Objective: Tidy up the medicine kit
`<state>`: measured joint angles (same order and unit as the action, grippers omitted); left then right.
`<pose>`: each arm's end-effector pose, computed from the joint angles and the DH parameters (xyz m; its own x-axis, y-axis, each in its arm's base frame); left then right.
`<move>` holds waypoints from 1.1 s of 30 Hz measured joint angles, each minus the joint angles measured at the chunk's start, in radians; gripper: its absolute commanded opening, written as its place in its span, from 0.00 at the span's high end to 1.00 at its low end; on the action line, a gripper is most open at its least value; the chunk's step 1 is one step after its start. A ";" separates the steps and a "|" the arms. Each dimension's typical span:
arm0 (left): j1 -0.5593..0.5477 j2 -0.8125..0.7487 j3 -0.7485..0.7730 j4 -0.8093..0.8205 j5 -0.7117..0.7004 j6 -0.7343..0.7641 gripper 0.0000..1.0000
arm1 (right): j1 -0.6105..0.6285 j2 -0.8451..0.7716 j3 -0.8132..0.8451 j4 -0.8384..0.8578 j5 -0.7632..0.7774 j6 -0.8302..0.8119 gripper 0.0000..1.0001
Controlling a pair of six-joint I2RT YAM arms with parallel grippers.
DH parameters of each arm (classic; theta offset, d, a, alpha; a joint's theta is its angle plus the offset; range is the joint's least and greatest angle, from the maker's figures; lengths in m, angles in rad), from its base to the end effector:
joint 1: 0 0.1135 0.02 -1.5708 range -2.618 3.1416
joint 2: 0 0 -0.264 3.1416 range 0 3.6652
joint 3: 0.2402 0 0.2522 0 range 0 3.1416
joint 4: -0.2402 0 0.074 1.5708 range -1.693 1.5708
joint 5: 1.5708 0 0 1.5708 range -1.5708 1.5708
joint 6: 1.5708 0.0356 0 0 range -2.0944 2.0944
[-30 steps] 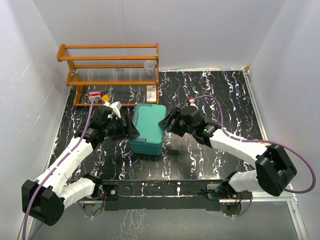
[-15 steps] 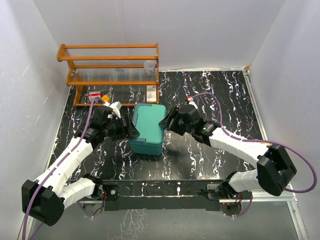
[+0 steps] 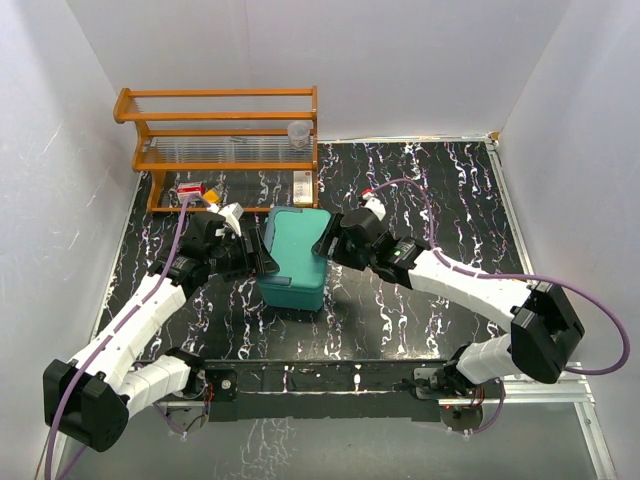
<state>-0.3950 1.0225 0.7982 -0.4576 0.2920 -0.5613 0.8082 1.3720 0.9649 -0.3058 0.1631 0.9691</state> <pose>0.1977 -0.0935 0.2747 -0.7984 -0.2194 -0.5607 0.1770 0.8046 -0.5668 0.2108 0.2123 0.2590 -0.7739 0.3675 -0.5157 0.0167 0.8259 0.5635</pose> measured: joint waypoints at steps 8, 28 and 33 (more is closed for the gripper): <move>0.000 -0.001 0.000 0.000 0.000 0.000 0.30 | 0.058 0.041 0.085 -0.098 0.107 -0.024 0.26; 0.000 -0.007 0.000 -0.008 -0.001 0.006 0.29 | 0.115 0.069 0.139 -0.164 0.213 -0.052 0.24; 0.000 -0.012 0.000 -0.016 -0.001 0.009 0.30 | 0.117 0.069 0.141 -0.169 0.221 -0.052 0.31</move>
<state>-0.3950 1.0103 0.7982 -0.4732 0.2909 -0.5522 0.9249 1.4406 1.1057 -0.4747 0.3843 0.9173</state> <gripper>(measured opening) 0.705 0.743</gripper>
